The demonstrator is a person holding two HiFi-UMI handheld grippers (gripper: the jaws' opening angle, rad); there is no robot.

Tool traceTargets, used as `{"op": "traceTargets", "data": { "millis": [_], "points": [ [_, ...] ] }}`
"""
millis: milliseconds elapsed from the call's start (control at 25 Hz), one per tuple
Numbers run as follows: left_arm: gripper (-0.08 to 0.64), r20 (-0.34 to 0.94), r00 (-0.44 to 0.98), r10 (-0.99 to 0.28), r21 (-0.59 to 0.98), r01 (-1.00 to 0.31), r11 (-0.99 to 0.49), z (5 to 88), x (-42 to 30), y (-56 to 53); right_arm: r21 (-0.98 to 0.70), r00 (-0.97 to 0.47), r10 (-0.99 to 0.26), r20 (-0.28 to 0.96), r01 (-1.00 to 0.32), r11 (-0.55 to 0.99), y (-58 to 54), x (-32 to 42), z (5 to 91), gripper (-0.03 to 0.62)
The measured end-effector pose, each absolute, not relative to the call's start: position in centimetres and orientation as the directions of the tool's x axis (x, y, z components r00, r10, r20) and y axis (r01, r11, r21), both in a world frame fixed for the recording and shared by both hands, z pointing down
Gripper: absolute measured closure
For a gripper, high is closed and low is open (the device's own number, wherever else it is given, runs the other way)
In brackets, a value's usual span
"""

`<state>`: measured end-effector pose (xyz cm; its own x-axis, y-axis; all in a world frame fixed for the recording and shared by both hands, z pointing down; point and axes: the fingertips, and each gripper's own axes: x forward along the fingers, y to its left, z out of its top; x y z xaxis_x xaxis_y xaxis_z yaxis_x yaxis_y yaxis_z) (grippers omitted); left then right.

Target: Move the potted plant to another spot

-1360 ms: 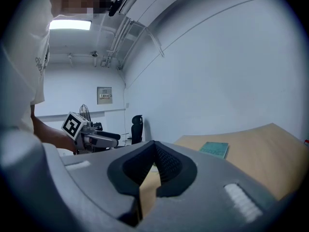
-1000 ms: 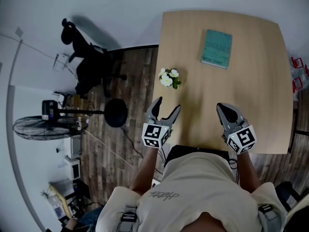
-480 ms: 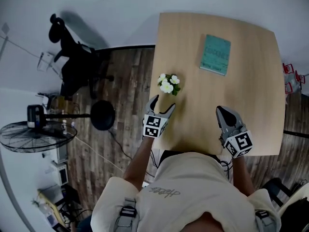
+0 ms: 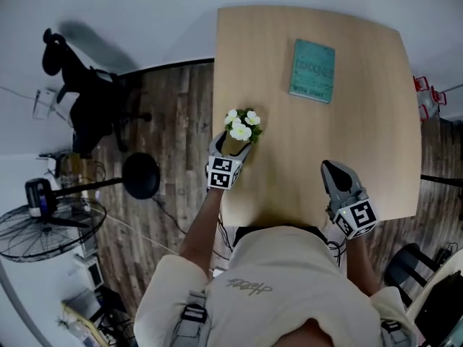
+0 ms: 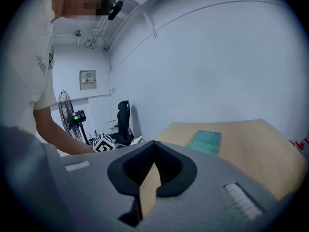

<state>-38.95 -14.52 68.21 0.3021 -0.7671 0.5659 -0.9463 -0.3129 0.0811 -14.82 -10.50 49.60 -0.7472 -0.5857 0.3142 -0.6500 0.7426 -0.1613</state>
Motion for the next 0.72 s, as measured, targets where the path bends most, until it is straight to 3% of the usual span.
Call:
{"op": "traceTargets", "data": {
  "millis": [720],
  "points": [
    [0.163,0.566,0.41,-0.715,0.097,-0.894,-0.437,71.5,-37.7,-18.5,-0.175,-0.711,-0.592,0.38,-0.684,0.708,-11.5,-15.4,51.6,0.591]
  ]
}}
